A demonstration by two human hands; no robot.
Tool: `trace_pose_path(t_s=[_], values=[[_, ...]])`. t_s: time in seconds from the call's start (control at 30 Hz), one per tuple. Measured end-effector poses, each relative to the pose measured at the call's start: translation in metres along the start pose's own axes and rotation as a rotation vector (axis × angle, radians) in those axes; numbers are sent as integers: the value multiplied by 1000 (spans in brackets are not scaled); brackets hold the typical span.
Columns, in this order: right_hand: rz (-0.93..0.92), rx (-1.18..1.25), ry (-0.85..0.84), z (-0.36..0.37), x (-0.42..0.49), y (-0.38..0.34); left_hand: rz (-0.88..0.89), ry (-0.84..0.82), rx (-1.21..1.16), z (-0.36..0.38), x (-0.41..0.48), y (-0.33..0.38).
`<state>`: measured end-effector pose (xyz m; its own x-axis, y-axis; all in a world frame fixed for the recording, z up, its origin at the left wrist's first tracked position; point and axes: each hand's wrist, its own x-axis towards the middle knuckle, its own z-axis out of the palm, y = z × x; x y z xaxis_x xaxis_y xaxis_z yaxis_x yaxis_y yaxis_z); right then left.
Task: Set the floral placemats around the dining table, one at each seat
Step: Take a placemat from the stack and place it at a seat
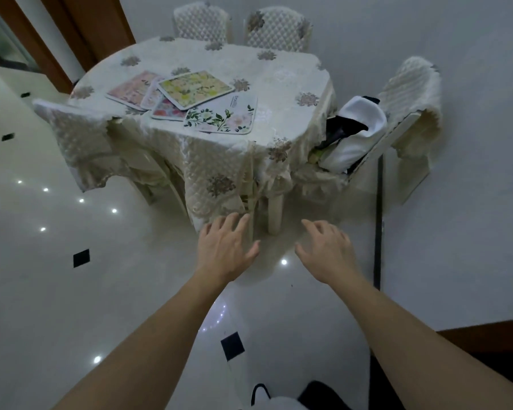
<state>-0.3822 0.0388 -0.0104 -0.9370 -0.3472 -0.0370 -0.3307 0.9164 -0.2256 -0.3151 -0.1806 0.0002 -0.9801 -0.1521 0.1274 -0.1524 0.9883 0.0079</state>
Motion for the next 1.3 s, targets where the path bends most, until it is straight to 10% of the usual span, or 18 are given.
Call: trace_pose_path(t_s=[1.3], values=[[-241, 40, -66, -21, 542, -13, -288, -43, 15, 51, 472, -106]])
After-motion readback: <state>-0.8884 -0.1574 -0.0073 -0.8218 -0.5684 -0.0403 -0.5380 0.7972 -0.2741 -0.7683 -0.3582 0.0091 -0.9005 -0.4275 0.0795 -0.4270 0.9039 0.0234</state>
